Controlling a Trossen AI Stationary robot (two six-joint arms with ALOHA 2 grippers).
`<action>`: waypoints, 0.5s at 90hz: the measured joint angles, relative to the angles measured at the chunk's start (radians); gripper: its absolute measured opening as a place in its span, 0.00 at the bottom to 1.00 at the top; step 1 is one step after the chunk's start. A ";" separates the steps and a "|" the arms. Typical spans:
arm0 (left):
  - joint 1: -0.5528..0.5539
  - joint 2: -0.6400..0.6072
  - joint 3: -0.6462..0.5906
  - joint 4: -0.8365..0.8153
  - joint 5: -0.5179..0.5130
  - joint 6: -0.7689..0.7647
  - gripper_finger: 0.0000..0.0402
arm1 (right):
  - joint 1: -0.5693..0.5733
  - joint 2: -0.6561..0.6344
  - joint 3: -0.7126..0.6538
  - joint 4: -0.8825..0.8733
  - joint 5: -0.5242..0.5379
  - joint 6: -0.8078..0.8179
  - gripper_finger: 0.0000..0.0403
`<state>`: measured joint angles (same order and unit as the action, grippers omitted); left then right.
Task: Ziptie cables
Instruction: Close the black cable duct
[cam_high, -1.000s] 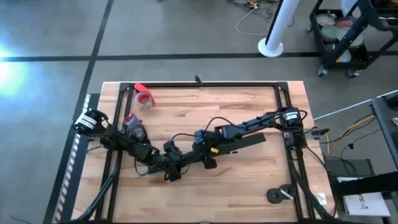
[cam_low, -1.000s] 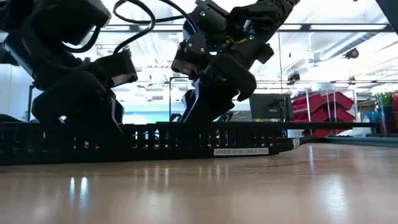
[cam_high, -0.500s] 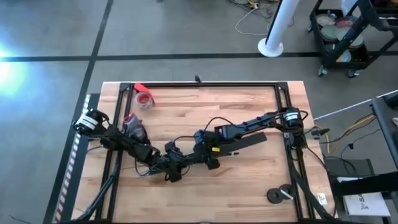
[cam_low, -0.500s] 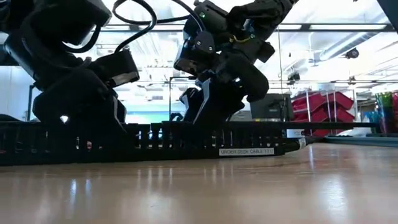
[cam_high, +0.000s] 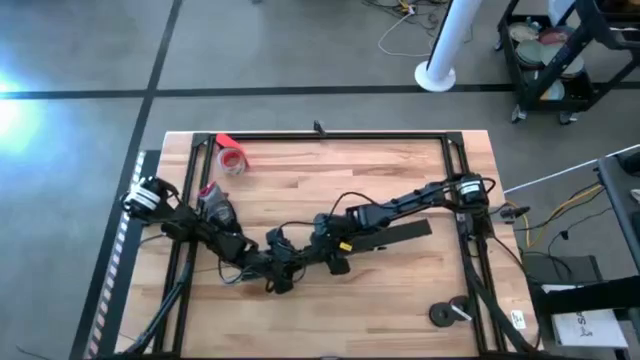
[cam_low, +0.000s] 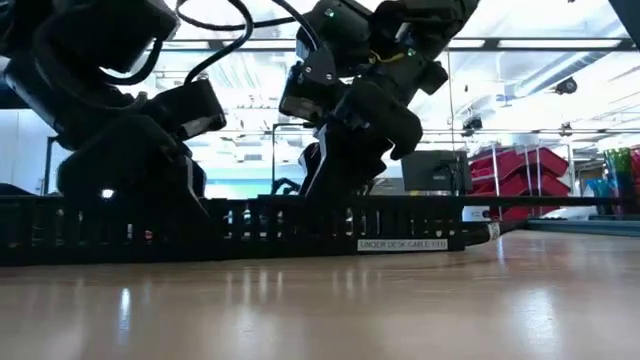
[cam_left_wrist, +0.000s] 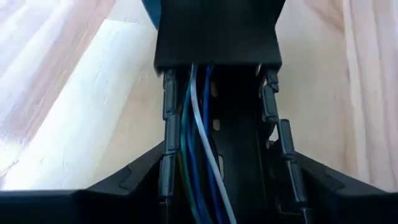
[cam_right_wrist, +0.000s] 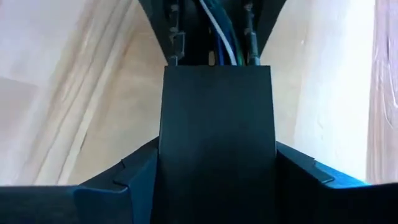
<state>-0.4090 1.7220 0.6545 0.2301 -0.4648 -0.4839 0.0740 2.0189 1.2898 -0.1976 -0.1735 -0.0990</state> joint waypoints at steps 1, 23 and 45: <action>0.000 0.000 0.001 -0.003 0.000 -0.001 0.57 | -0.001 0.000 0.001 -0.004 0.002 0.000 0.55; 0.008 -0.001 0.005 -0.015 -0.018 -0.013 0.56 | -0.008 0.000 -0.001 0.009 0.016 0.000 0.59; 0.024 -0.002 0.006 -0.002 -0.012 0.027 0.57 | 0.005 0.011 -0.007 0.098 -0.010 -0.007 0.54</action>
<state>-0.3851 1.7203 0.6605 0.2279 -0.4767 -0.4568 0.0793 2.0300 1.2823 -0.0998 -0.1838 -0.1056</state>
